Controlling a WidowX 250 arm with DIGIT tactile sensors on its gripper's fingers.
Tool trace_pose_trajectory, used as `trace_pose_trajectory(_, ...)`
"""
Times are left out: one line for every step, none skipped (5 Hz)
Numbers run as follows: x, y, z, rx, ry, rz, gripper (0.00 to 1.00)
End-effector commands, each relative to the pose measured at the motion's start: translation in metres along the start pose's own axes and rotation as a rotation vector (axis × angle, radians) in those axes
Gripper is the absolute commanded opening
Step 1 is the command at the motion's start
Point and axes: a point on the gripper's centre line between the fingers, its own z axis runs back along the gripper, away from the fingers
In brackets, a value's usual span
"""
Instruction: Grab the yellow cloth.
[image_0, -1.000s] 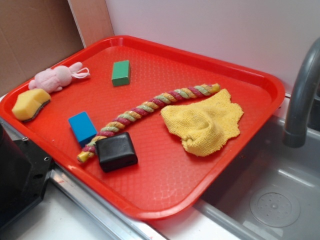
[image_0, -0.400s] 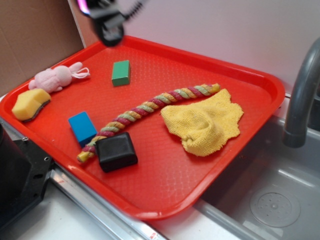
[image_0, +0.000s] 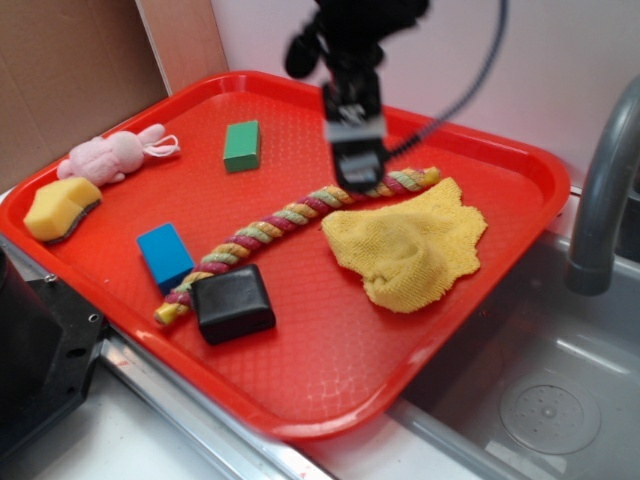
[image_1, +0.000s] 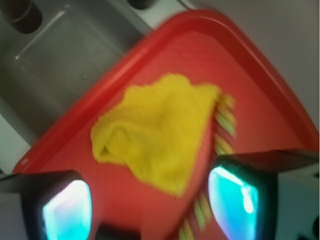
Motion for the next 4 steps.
trace_pose_trajectory(0.028, -0.025, -0.04, -0.009, -0.005, -0.121, 1.0)
trace_pose_trajectory(0.025, -0.039, -0.055, -0.015, 0.039, -0.118, 1.0)
trace_pose_trajectory(0.015, -0.043, -0.069, -0.058, 0.082, -0.066, 1.0)
trace_pose_trajectory(-0.001, -0.051, -0.074, -0.081, 0.104, -0.024, 1.0)
